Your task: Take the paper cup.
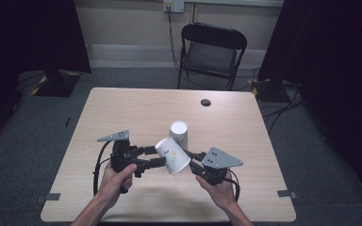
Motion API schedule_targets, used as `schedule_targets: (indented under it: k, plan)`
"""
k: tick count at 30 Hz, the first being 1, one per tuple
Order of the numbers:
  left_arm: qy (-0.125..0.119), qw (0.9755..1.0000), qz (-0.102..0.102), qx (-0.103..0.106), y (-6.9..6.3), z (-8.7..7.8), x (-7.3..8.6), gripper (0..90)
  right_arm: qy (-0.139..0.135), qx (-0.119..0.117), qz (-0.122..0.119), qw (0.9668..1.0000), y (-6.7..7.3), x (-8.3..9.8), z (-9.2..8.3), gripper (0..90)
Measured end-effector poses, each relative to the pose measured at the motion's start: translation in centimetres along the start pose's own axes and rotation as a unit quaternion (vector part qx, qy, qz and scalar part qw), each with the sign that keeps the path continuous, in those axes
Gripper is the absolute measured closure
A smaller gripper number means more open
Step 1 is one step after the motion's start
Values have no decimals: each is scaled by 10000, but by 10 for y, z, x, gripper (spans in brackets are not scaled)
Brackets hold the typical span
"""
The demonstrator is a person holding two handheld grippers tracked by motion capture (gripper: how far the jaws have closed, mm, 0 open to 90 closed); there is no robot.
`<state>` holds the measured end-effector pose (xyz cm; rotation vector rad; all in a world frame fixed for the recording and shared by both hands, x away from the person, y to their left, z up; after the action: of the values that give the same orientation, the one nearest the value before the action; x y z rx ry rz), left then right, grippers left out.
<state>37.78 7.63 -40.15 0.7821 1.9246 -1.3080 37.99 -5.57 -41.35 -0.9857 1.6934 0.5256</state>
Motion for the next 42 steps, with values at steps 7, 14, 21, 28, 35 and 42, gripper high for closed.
schedule_targets:
  k: [7,14,21,28,35,42]
  plan:
    - [-22,9993,344,-132,-4,-7,-3,216,23,-74,122,9999,0,-1,-1,861]
    - [-28,9969,684,-397,-4,-17,-4,242,140,-275,346,9989,-1,1,-2,861]
    - [8,9941,840,-687,0,-23,-1,261,668,-535,520,9950,-1,11,3,863]
    - [-70,9928,973,-701,-5,-24,-5,261,1187,-832,735,9867,4,19,12,865]
    - [234,9848,1532,-784,-12,-21,-5,328,1596,-1016,684,9796,10,28,19,866]
    - [977,9678,2172,-811,-20,-8,9,263,2020,-1231,501,9703,12,33,21,867]
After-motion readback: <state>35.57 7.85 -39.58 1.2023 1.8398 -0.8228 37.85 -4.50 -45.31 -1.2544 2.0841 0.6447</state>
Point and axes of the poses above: each handheld gripper's, and its own axes: z roughly forward along the jaws, x roughly out of its underside, y roughly to its left, the point moved 9 cm from there along z, roughly forward along the jaws, and after that the axes turned 7 degrees about y, right-handed, at the moved point
